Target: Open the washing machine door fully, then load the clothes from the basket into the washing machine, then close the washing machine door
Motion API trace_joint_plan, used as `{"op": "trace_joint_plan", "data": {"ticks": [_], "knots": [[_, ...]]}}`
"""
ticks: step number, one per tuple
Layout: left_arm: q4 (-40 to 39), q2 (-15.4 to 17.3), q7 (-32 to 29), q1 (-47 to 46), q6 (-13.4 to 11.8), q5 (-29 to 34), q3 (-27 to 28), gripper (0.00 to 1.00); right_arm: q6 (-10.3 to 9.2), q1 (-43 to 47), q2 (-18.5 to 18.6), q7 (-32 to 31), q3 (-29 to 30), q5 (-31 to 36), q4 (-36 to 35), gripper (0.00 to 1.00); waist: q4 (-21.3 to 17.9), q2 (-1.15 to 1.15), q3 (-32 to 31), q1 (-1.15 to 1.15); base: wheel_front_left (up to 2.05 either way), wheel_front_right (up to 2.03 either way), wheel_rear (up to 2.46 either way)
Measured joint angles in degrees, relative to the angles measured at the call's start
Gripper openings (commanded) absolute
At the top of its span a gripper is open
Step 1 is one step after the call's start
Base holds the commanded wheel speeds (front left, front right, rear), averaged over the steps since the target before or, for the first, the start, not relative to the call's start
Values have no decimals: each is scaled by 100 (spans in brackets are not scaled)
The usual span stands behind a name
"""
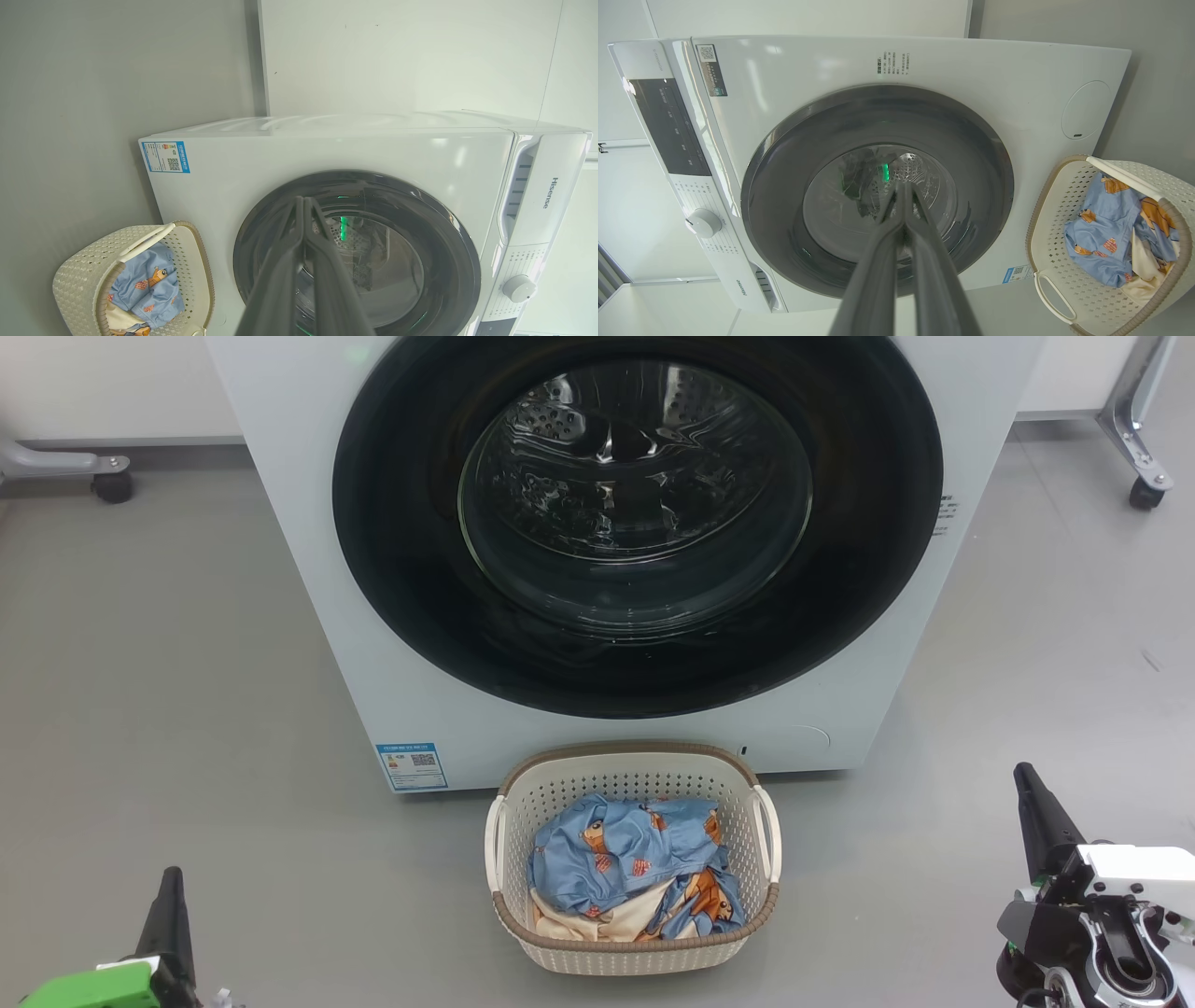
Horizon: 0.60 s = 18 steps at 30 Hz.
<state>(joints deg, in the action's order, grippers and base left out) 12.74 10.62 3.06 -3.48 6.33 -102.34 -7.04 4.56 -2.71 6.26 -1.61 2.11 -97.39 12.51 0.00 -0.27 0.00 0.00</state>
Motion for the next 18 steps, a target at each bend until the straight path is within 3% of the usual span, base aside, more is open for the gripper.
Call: {"op": "trace_joint_plan", "data": {"ticks": [9,10,11,12,18], "knots": [[104,-54,0,58,0,0,-34,0,-8,62,-56,1,-11,-1,110,0,0,0,0,0,0,0,0],[162,-110,0,109,0,0,-53,100,-8,127,-101,1,-22,-1,167,100,0,0,0,0,0,0,0],[227,-167,0,159,0,0,-69,0,-8,185,-144,1,-30,-1,234,0,0,0,0,0,0,0,0],[287,-219,0,212,0,0,-85,100,-8,254,-185,1,-35,-1,294,100,0,0,-1,0,0,0,0],[389,-313,14,309,0,19,-107,100,-8,376,-254,42,-41,2,383,100,-1,0,5,0,0,0,0]]}}
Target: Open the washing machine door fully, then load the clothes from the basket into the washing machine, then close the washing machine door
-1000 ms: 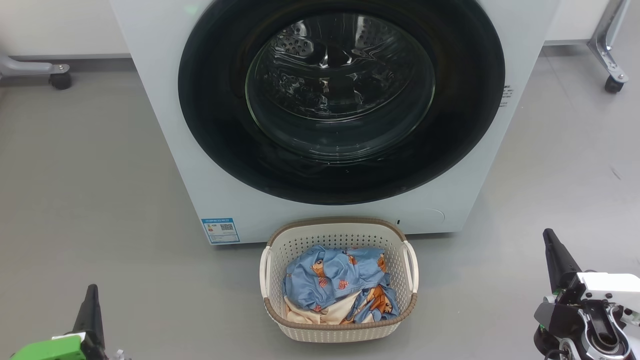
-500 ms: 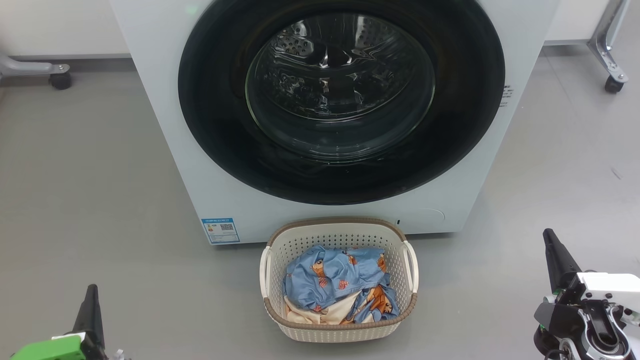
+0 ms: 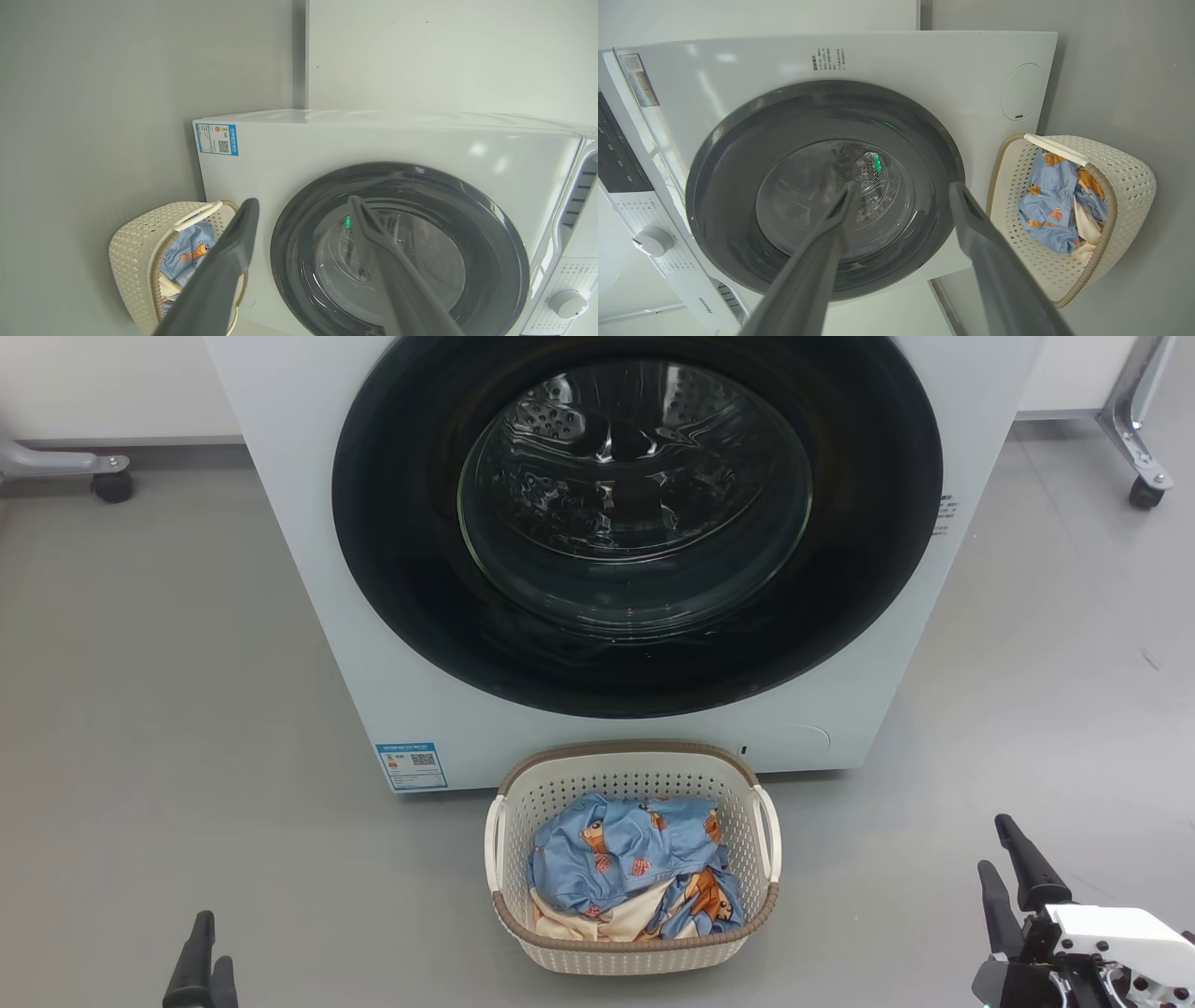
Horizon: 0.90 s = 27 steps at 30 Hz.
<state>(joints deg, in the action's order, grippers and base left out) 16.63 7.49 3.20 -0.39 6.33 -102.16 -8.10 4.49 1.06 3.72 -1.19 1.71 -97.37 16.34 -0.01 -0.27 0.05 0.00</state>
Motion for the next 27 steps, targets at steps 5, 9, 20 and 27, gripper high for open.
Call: {"op": "trace_joint_plan", "data": {"ticks": [5,9,20,27], "knots": [[-1,-7,74,0,0,90,0,100,1,0,0,53,0,29,-20,100,2,0,4,0,0,0,0],[-2,-18,104,0,0,141,0,100,5,0,0,110,-2,89,-56,100,4,0,9,0,0,0,0],[-23,-58,247,-2,1,527,43,100,23,0,111,305,-109,554,-213,100,11,0,20,0,0,0,0],[-98,-85,298,-8,3,922,119,100,25,-2,232,433,-218,965,-313,100,16,0,29,0,0,0,0]]}}
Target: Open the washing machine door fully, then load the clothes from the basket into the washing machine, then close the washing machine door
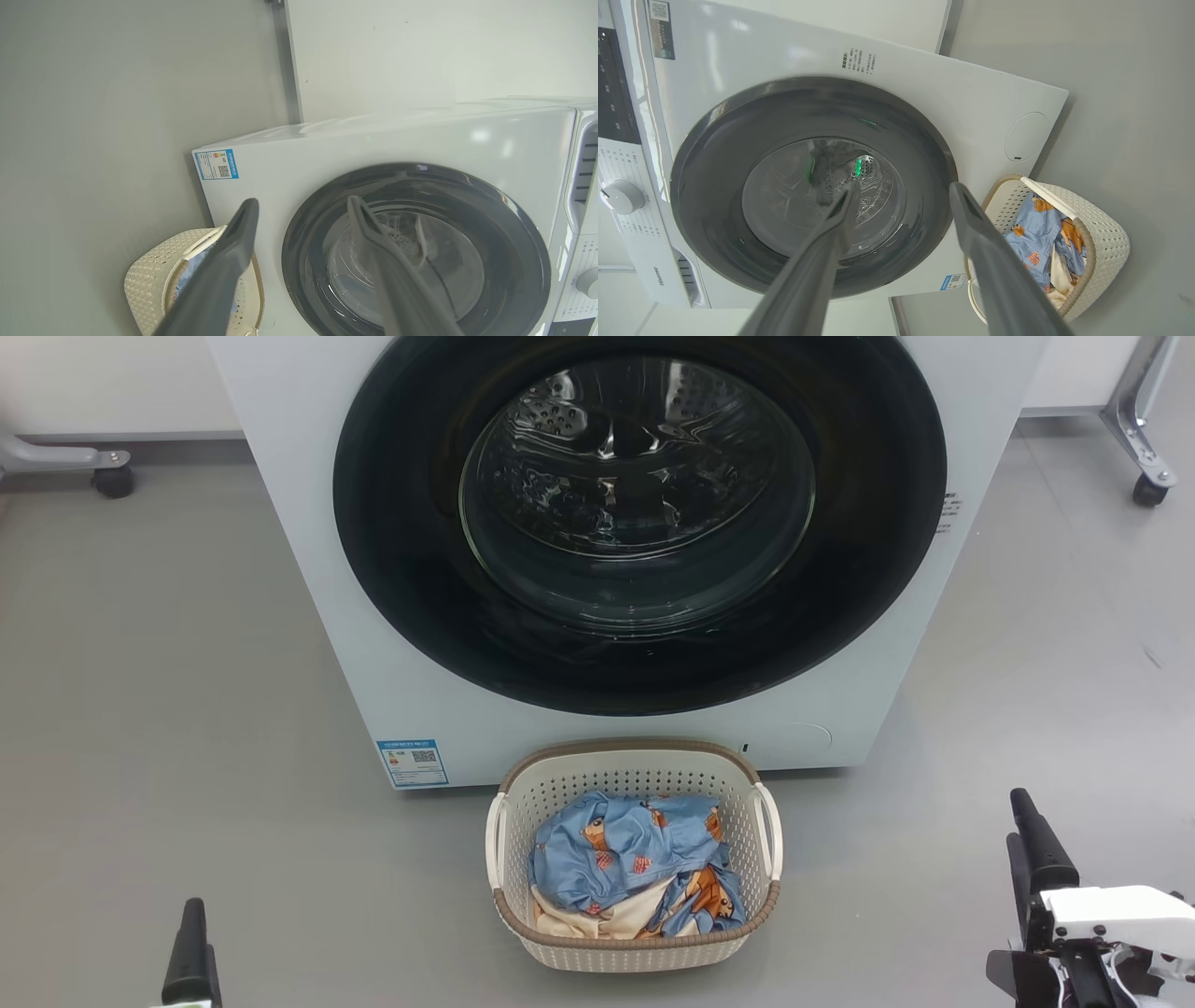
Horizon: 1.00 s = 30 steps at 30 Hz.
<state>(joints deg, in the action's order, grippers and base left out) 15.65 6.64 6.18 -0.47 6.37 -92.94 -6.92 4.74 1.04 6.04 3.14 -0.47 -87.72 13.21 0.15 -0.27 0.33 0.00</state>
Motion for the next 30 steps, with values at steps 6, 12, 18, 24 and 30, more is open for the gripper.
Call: {"op": "trace_joint_plan", "data": {"ticks": [6,12,18,24,30], "knots": [[-47,-52,70,-6,1,532,67,100,33,-6,121,68,-136,437,-60,100,6,0,8,0,0,0,0],[-92,-66,151,-8,3,1202,120,100,52,-15,167,178,-134,1014,-204,100,9,0,15,0,0,0,0],[-167,-92,218,-8,4,1892,181,100,59,-21,279,268,-142,1686,-325,100,11,0,20,0,0,0,0],[-190,-125,281,-7,5,2557,268,100,82,-24,320,368,-201,2332,-403,100,17,0,24,0,0,0,0],[-210,-159,344,-7,5,3225,308,100,86,-24,387,436,-332,3019,-475,100,27,0,33,0,0,0,0]]}}
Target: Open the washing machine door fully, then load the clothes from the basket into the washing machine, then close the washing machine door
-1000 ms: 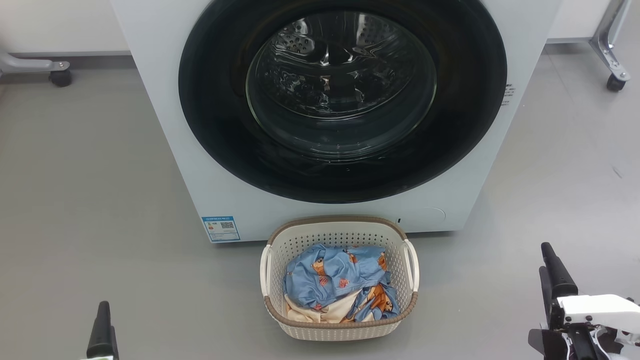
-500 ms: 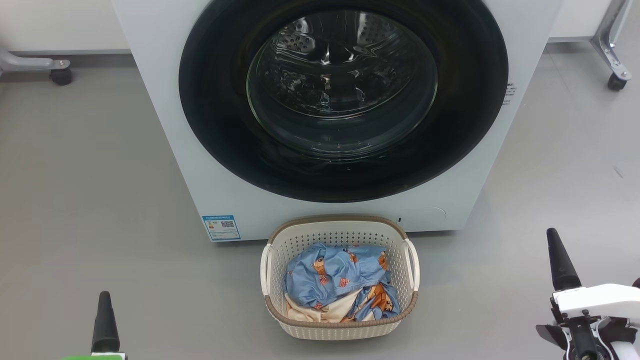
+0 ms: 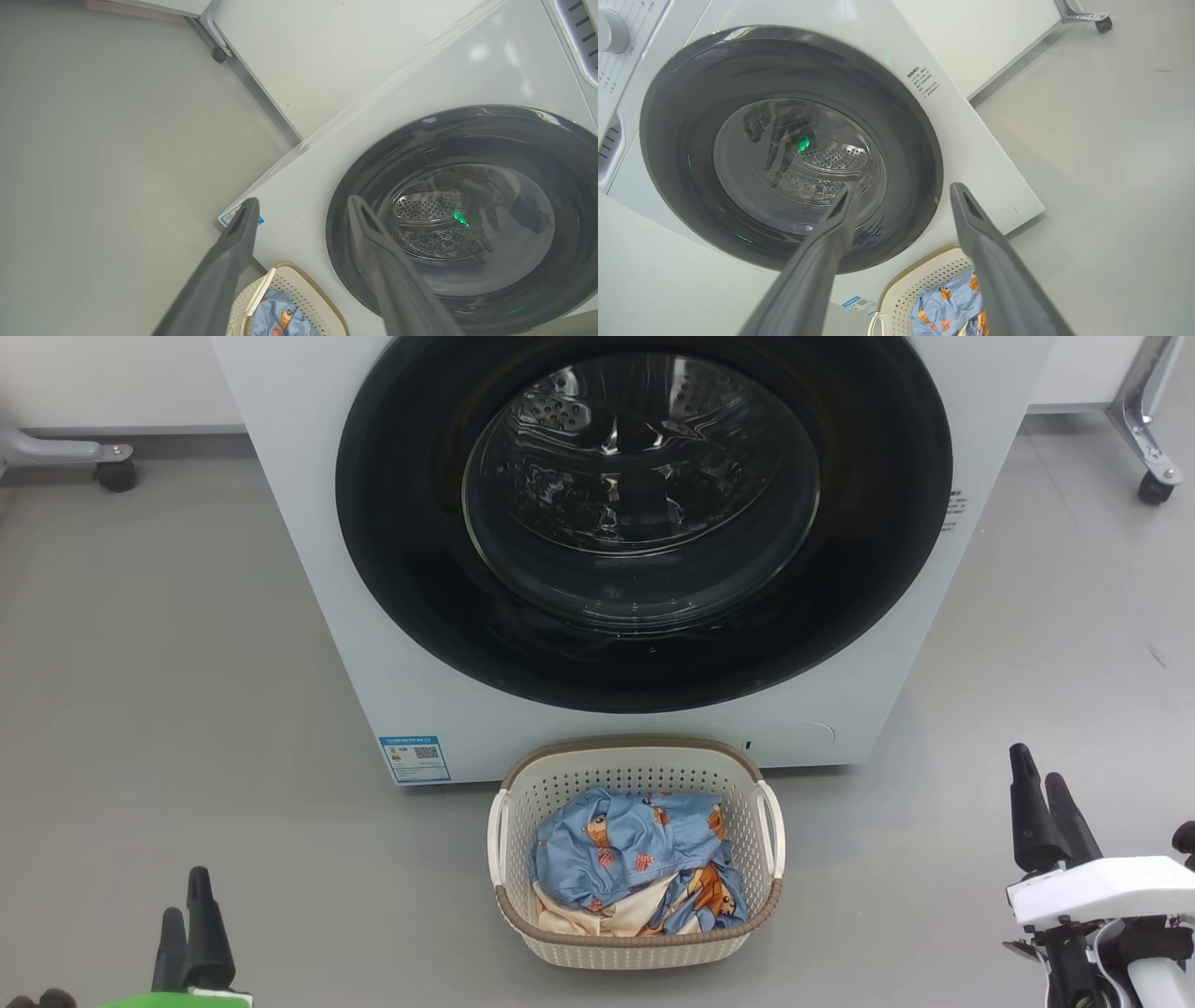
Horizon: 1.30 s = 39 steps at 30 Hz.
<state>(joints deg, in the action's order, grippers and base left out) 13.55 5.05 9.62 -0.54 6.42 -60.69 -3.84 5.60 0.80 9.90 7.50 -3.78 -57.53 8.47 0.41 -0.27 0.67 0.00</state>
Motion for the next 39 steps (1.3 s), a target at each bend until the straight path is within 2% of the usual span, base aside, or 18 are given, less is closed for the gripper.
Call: {"op": "trace_joint_plan", "data": {"ticks": [5,26,39], "knots": [[-25,-53,56,0,4,486,15,100,43,0,73,91,-51,571,-70,100,9,0,13,0,0,0,0],[-205,-149,289,8,32,3250,201,100,98,10,201,405,-183,2735,-22,100,30,0,60,0,0,0,0],[-265,-260,435,16,33,4564,359,100,148,10,212,632,-177,3828,23,100,42,0,77,0,0,0,0]]}}
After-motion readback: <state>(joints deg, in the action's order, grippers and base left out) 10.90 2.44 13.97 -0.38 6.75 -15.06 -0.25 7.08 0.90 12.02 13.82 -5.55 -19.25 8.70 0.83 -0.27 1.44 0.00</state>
